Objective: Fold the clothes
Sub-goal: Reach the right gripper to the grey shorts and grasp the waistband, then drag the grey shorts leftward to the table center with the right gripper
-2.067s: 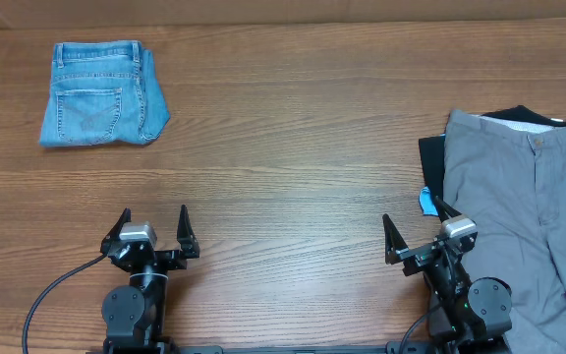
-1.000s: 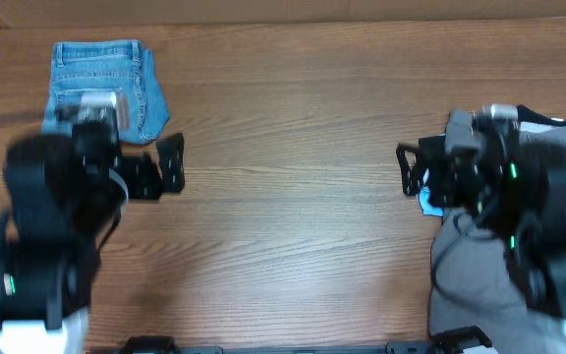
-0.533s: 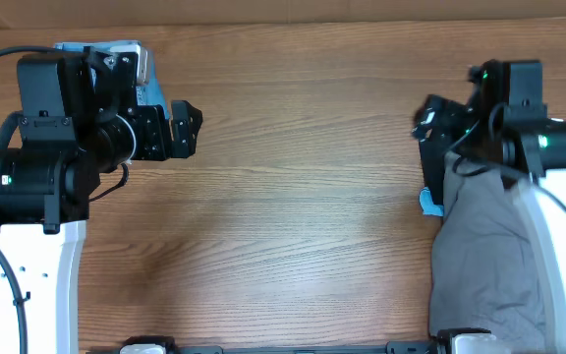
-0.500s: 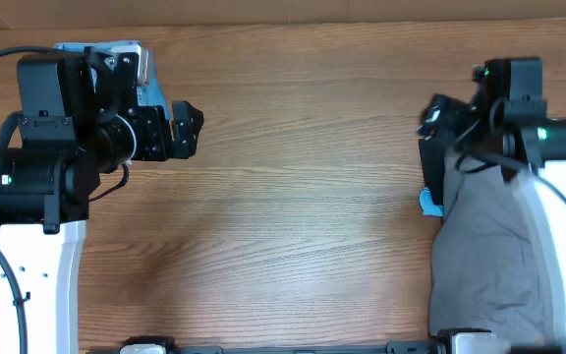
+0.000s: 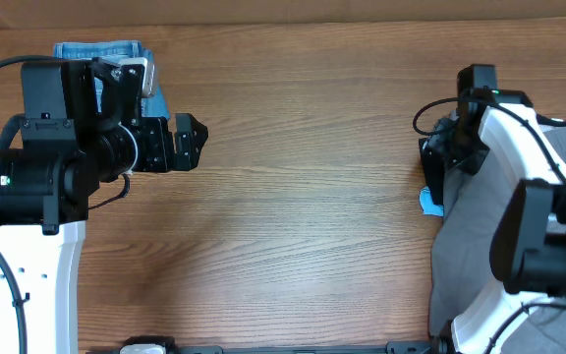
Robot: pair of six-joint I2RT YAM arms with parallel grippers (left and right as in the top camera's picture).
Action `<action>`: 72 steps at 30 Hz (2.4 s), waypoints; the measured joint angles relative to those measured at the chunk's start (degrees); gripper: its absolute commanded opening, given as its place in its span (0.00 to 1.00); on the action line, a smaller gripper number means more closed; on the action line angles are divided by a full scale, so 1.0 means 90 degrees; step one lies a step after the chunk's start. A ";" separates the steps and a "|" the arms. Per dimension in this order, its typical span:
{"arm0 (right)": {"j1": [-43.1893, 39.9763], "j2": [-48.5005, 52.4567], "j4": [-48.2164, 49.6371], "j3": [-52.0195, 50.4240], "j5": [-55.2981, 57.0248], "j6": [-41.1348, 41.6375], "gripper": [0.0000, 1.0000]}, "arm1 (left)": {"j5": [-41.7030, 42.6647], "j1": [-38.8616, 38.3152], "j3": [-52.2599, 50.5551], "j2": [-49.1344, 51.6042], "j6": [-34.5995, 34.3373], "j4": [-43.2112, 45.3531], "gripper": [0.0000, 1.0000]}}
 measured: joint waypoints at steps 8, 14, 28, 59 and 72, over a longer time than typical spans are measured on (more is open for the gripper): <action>0.0000 0.0129 0.0007 0.0002 0.0622 0.0228 0.50 | 0.0010 0.0000 0.0000 0.0000 0.0022 -0.0002 1.00; 0.0000 0.0129 0.0087 0.0002 0.0850 0.0267 0.41 | 0.0010 0.0000 0.0000 0.0000 0.0024 -0.0056 1.00; -0.0005 0.0129 0.0199 -0.0119 0.0899 0.0350 0.04 | 0.0010 0.0000 0.0000 0.0000 0.0187 -0.0362 0.99; 0.5557 -0.1418 -0.1960 0.4328 0.0418 -0.1739 0.76 | -0.0367 0.0916 0.0809 -0.0015 -0.0202 0.0413 1.00; 0.4510 -0.2375 -0.2004 0.4328 0.2195 0.0039 0.80 | -0.0595 -0.0170 0.1265 0.0440 0.0350 0.0432 0.95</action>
